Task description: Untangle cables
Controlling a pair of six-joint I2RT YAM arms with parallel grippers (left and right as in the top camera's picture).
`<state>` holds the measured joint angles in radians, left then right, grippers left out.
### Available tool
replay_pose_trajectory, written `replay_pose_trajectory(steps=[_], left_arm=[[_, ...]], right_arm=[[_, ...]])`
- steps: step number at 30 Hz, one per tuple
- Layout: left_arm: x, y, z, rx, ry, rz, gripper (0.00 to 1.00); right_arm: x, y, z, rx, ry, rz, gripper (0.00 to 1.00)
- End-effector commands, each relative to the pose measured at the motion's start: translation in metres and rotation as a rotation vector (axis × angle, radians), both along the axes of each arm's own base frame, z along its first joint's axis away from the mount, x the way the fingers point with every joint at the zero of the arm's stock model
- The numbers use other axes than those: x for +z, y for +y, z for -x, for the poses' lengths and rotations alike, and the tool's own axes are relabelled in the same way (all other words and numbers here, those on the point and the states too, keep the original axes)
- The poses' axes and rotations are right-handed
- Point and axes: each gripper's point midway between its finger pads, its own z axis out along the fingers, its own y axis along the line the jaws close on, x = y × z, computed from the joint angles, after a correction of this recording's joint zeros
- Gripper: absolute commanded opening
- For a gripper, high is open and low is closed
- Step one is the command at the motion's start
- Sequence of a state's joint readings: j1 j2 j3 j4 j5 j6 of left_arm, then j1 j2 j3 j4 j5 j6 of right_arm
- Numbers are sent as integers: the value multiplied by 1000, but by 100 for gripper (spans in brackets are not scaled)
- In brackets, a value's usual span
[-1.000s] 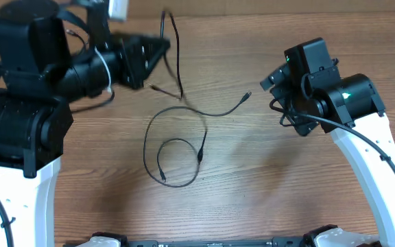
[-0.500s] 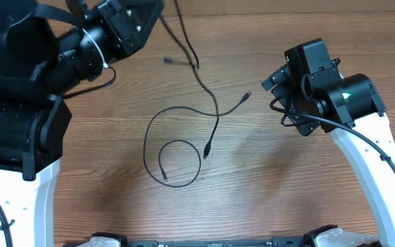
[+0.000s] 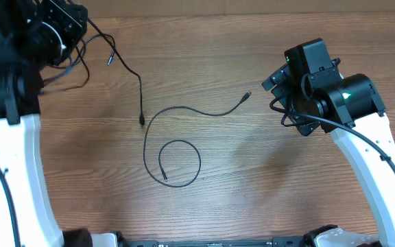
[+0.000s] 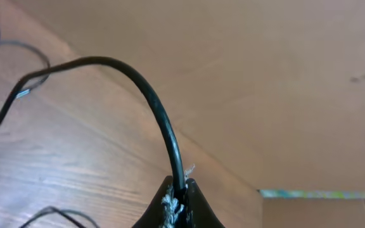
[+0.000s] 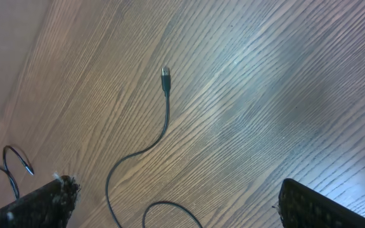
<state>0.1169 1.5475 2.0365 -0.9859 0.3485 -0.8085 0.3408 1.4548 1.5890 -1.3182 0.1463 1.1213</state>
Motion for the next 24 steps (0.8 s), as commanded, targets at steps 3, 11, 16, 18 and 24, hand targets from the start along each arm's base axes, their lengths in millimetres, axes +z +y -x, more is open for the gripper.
replay_pose_trajectory(steps=[3, 11, 16, 18, 24], left_arm=[[-36, 24, -9, 49, 149, 151, 4], [-70, 101, 7, 248, 277, 210, 4], [-107, 156, 34, 421, 427, 257, 4], [-123, 185, 40, 459, 458, 245, 4], [-179, 282, 76, 737, 630, 107, 4]], right_arm=[[5, -4, -1, -3, -22, 13, 100], [5, -4, -1, -3, -22, 13, 100], [5, -4, -1, -3, -22, 13, 100], [5, -4, -1, -3, -22, 13, 100], [5, -4, -1, -3, -22, 13, 100]])
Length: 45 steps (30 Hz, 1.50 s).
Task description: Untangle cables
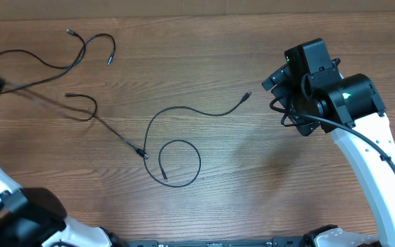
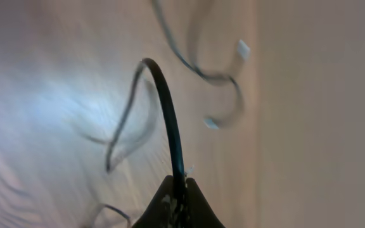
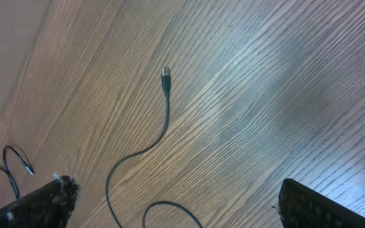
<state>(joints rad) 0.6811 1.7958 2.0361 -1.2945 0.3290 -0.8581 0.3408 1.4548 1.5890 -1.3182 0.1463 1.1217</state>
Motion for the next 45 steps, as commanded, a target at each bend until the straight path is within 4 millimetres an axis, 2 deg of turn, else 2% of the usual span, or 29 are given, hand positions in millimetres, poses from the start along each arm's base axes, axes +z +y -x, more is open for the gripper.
replay_pose_trajectory(steps=[1, 3, 5, 9, 11, 12, 13, 14, 15, 16, 17, 21, 26, 30, 35, 38, 40, 45], left_arm=[[-35, 62, 31, 115, 201, -149, 4], [-52, 85, 45, 172, 292, -188, 4], [-65, 99, 52, 200, 335, -190, 4], [-93, 127, 57, 240, 362, -164, 4], [-101, 140, 56, 217, 363, -188, 4], [-107, 152, 53, 159, 363, -235, 9], [-111, 158, 52, 122, 369, -257, 19], [-117, 162, 52, 88, 379, -270, 35], [-130, 165, 54, 48, 400, -261, 62], [-138, 164, 54, 28, 407, -242, 68], [-147, 161, 53, 2, 407, -216, 68], [-180, 138, 37, -133, 345, -75, 64], [-201, 94, 13, -373, 221, 64, 71], [-201, 63, 5, -551, 154, 108, 76], [-201, 32, -2, -624, 184, 146, 78], [-202, 10, -7, -692, 219, 158, 88], [-206, -5, -7, -731, 269, 161, 92], [-215, -58, -14, -856, 345, 192, 94]], right_arm=[[5, -4, -1, -3, -21, 14, 100], [5, -4, -1, -3, -22, 13, 100], [5, -4, -1, -3, -21, 14, 100], [5, -4, -1, -3, -22, 13, 100], [5, -4, -1, -3, -21, 14, 100], [5, -4, -1, -3, -22, 13, 100], [5, -4, -1, -3, -22, 13, 100], [5, -4, -1, -3, -21, 14, 100], [5, -4, -1, -3, -21, 14, 100], [5, -4, -1, -3, -22, 13, 100], [5, -4, -1, -3, -22, 13, 100], [5, -4, -1, -3, -22, 13, 100], [5, -4, -1, -3, -22, 13, 100], [5, -4, -1, -3, -22, 13, 100], [5, -4, -1, -3, -22, 13, 100], [5, -4, -1, -3, -21, 14, 100], [5, -4, -1, -3, -22, 13, 100], [5, -4, -1, -3, -21, 14, 100]])
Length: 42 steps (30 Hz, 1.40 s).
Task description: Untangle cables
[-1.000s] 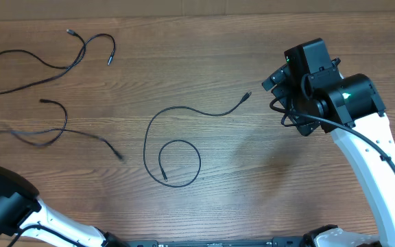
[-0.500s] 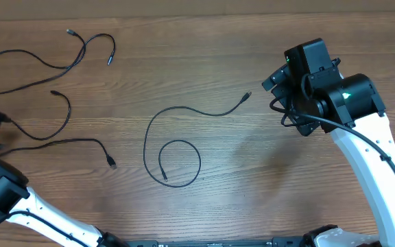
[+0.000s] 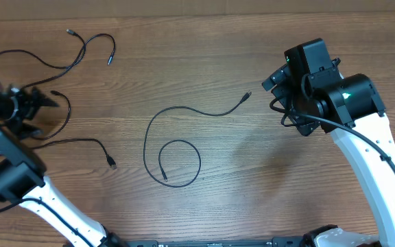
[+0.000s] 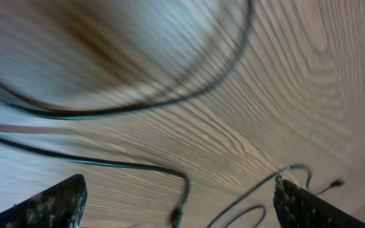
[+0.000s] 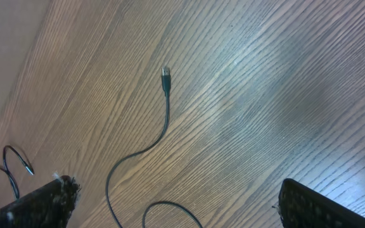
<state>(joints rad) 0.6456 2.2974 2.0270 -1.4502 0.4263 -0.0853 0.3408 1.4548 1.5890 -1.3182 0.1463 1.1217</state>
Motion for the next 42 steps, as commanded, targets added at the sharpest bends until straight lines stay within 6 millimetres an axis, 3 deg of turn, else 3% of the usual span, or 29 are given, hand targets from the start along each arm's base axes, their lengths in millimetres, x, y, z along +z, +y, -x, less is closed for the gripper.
replay_pose_trajectory(steps=[1, 9, 19, 23, 29, 33, 35, 42], left_arm=[[-11, -38, -3, -120, 47, 9, 94], [-50, -74, 12, -135, 312, -199, 93], [-53, -75, 14, -106, 326, -202, 94], [-31, -72, 13, -82, 276, -194, 95], [53, -78, 8, -39, 58, -214, 100], [76, -68, 16, 7, -4, -322, 99], [69, -59, 27, 51, 36, -378, 100], [-7, -65, 42, 61, 79, -360, 97]], right_arm=[[5, -4, -1, -3, -21, 14, 100], [5, -4, -1, -3, -21, 14, 100], [5, -4, -1, -3, -21, 14, 100], [5, -4, -1, -3, -21, 14, 100], [5, -4, -1, -3, -22, 13, 100], [5, -4, -1, -3, -22, 13, 100], [5, -4, -1, -3, -22, 13, 100], [5, -4, -1, -3, -22, 13, 100]])
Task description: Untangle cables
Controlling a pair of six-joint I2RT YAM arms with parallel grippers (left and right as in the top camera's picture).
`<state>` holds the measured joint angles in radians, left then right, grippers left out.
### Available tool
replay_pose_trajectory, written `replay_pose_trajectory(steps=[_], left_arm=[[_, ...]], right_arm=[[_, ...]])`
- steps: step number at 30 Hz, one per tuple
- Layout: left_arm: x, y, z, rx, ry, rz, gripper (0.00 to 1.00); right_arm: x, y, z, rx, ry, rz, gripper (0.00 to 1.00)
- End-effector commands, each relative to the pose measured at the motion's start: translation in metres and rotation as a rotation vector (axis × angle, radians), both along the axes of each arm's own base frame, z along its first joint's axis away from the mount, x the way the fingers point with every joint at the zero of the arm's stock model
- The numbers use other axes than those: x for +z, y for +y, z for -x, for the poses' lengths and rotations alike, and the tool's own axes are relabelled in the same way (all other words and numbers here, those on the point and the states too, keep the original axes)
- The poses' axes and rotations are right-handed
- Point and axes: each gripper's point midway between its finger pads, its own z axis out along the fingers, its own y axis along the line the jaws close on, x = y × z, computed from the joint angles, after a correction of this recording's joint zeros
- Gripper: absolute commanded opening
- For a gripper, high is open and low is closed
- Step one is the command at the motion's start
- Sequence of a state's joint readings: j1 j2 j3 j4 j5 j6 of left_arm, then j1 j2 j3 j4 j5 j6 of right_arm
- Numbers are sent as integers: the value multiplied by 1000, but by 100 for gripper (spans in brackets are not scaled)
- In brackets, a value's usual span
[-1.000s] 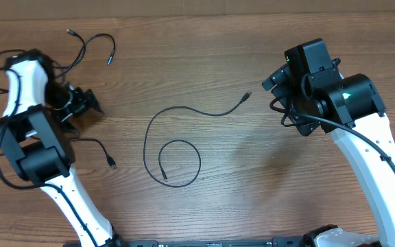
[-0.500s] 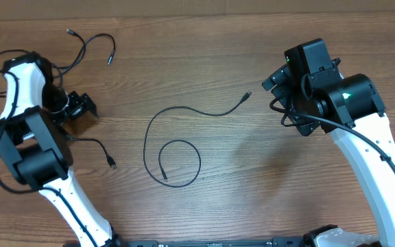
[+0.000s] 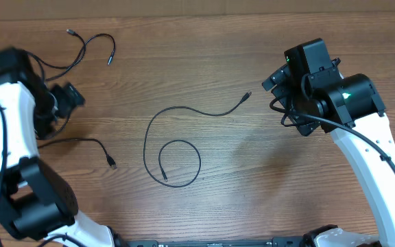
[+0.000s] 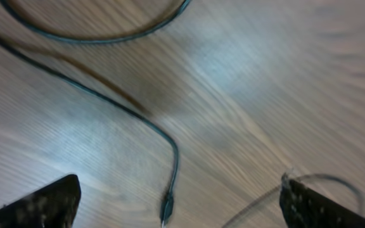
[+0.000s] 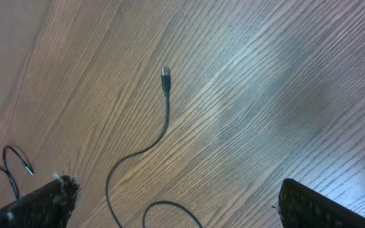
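Note:
Three black cables lie apart on the wooden table. A thin forked one [image 3: 88, 42] is at the far left. A second cable [image 3: 88, 142] lies at the left, and its plug [image 4: 166, 206] shows between my left gripper's fingers. The third cable [image 3: 184, 110] curls into a loop at the centre, with its plug end [image 5: 165, 73] in the right wrist view. My left gripper [image 3: 66, 96] hovers open just above the second cable, holding nothing. Over the right side my right gripper [image 3: 276, 79] is raised and open, also holding nothing.
The table's far edge [image 3: 197, 14] runs along the top of the overhead view. My left arm [image 3: 9, 116] bends over the left edge of the table. A dark base strip [image 3: 218, 243] lies at the near edge.
My left gripper has moved from the table's left edge a little toward the centre, still open. The cables and my right arm have not moved.
First my left gripper was shut on a black cable at the far-left corner, amid a tangle. Then it held that cable out past the left edge, drawn taut. Then it was open and the cable lay by itself at the left. My right arm stayed still throughout.

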<state>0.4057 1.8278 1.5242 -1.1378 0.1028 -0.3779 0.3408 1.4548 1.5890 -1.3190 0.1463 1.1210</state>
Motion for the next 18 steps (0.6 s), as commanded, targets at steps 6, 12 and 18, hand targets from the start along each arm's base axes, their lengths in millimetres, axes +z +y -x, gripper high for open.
replay_pose_trajectory(steps=[6, 12, 18], left_arm=[[-62, 4, 13, 58, 48, -24, 89], [-86, 13, 22, 143, 62, -83, 79], [-113, 9, 29, 144, 36, -85, 71]], right_arm=[[5, -4, -1, -3, -22, 13, 100], [5, -4, -1, -3, -22, 13, 100], [5, -4, -1, -3, -22, 13, 100]])
